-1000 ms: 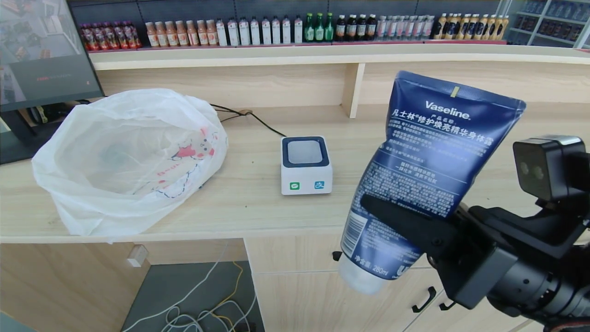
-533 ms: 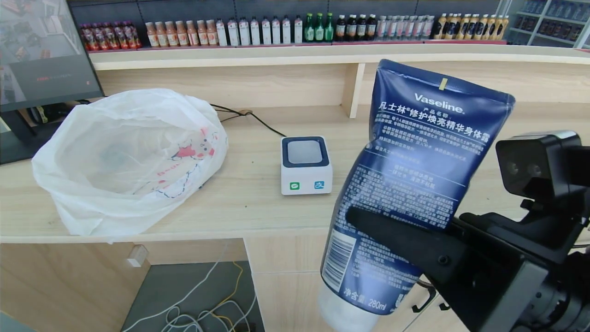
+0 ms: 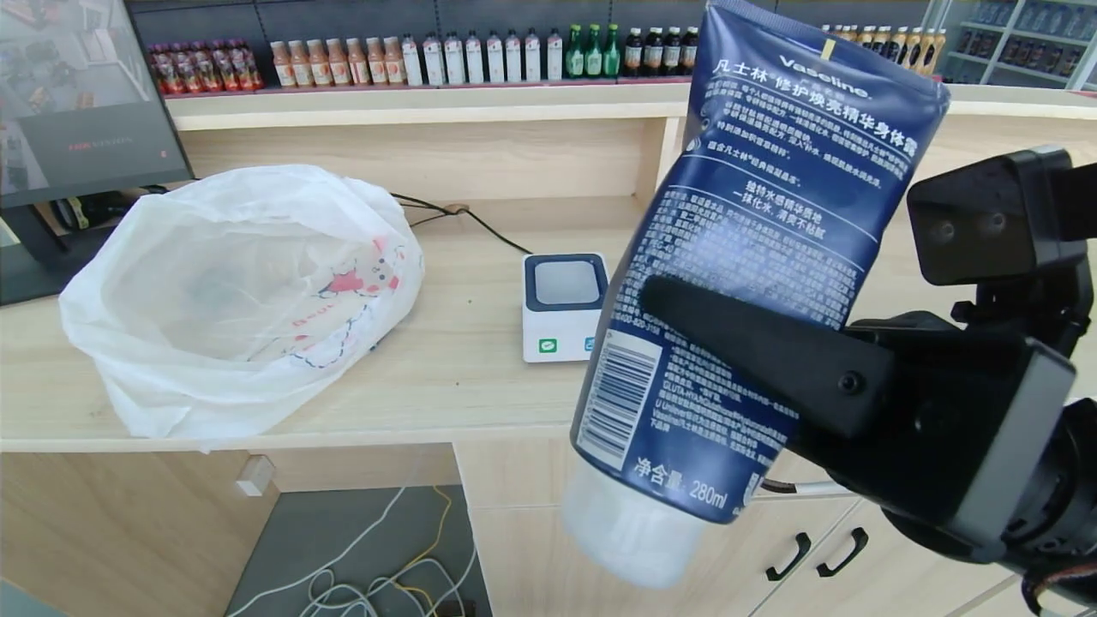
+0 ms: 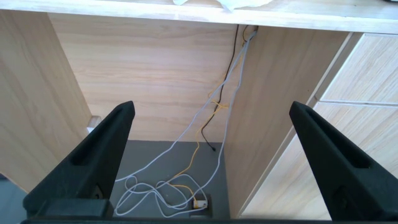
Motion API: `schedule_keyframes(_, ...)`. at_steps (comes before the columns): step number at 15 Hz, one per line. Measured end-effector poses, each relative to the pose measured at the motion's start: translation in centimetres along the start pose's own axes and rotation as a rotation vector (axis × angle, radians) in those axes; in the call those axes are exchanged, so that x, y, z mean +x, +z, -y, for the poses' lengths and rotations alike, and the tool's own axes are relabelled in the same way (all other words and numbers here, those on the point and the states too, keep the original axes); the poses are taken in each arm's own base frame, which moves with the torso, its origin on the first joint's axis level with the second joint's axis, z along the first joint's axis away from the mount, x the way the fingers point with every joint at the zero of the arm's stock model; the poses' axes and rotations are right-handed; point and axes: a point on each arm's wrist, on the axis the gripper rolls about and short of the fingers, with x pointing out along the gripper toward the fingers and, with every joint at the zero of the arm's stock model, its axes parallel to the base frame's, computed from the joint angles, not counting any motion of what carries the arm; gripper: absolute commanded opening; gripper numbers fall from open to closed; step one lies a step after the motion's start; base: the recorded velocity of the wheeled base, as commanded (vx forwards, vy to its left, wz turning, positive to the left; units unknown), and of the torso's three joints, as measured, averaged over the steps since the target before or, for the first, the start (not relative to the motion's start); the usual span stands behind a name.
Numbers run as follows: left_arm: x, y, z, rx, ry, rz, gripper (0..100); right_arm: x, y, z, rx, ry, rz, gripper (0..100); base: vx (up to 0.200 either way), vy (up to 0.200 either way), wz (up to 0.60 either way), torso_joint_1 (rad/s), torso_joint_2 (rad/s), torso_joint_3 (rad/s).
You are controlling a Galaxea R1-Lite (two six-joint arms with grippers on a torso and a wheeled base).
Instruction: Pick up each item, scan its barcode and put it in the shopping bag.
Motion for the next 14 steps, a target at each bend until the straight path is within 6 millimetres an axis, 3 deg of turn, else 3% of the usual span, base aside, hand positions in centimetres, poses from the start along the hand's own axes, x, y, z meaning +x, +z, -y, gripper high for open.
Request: schedule_keyframes(14,0.00,0.00,0.00,0.000,0.000,0.000,100,0.13,0.16,-0.03,0.036,0.016,0.018,0,0.000,0.000,0.00,0.000,0.00,0.000)
